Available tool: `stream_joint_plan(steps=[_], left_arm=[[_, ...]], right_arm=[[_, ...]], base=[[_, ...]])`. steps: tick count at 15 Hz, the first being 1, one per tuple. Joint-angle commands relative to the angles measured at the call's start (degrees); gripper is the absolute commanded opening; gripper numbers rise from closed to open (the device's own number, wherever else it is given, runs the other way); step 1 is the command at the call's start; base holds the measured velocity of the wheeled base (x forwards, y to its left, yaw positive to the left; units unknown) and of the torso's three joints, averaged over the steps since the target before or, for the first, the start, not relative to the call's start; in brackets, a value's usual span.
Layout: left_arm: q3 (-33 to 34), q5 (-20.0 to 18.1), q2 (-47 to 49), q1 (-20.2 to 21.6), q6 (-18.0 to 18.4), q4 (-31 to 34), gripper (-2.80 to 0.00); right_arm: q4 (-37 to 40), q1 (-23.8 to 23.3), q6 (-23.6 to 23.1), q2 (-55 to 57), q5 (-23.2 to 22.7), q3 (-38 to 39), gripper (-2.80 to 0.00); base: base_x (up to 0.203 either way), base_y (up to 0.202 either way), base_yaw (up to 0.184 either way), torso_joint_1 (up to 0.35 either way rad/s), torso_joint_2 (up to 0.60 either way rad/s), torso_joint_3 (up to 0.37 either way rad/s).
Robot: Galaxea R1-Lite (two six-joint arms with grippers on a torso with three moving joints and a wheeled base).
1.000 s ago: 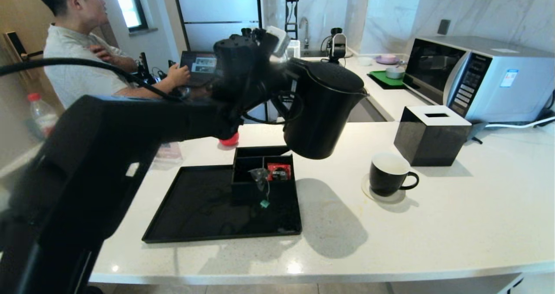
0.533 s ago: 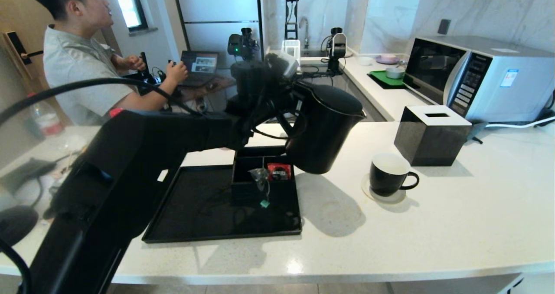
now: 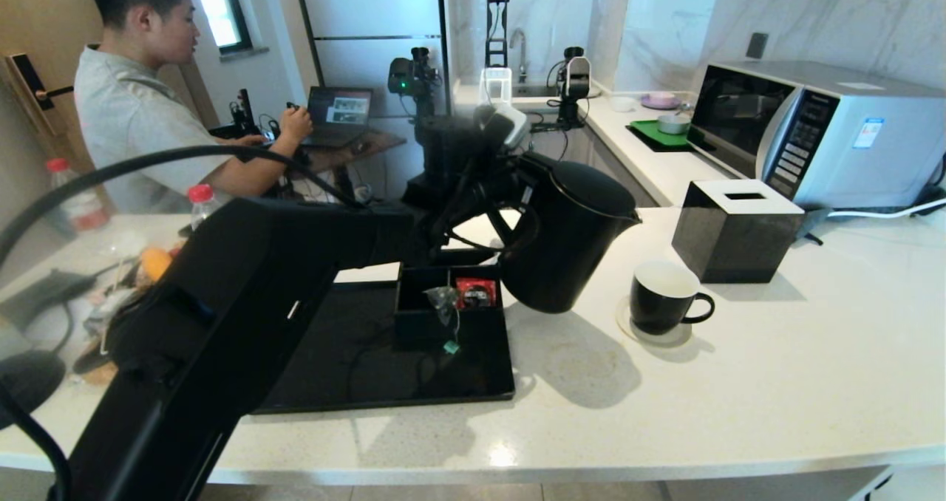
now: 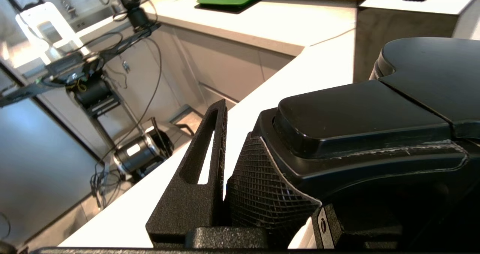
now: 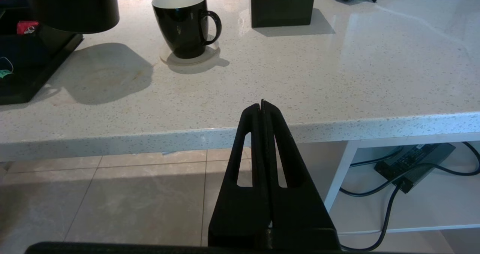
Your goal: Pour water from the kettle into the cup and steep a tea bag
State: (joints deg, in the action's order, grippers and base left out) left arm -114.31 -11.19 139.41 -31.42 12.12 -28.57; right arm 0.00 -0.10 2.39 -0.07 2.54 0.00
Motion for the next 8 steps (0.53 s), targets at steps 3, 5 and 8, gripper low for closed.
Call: stream_joint_plan(steps=[3,5,8], left_arm=[[0.0,0.0,0.2,-1.4,0.5,-0.1,-2.80],[-0.2,-0.1,0.2,-1.9,2.4,1.2,-2.80],[-0.3,-0.2,0.2,-1.9,4.1,2.6,-2.80]], right_arm=[[0.0,0.0,0.0,0.1,0.0,0.0,-2.80],[0.0,0.0,0.0,0.1,0.0,0.0,-2.80],[0.0,0.0,0.0,0.1,0.0,0.0,-2.80]], base=[[0.000,0.000,0.000,0.000,0.00,0.000],[0.000,0.000,0.000,0.000,0.00,0.000],[0.000,0.000,0.000,0.000,0.00,0.000]])
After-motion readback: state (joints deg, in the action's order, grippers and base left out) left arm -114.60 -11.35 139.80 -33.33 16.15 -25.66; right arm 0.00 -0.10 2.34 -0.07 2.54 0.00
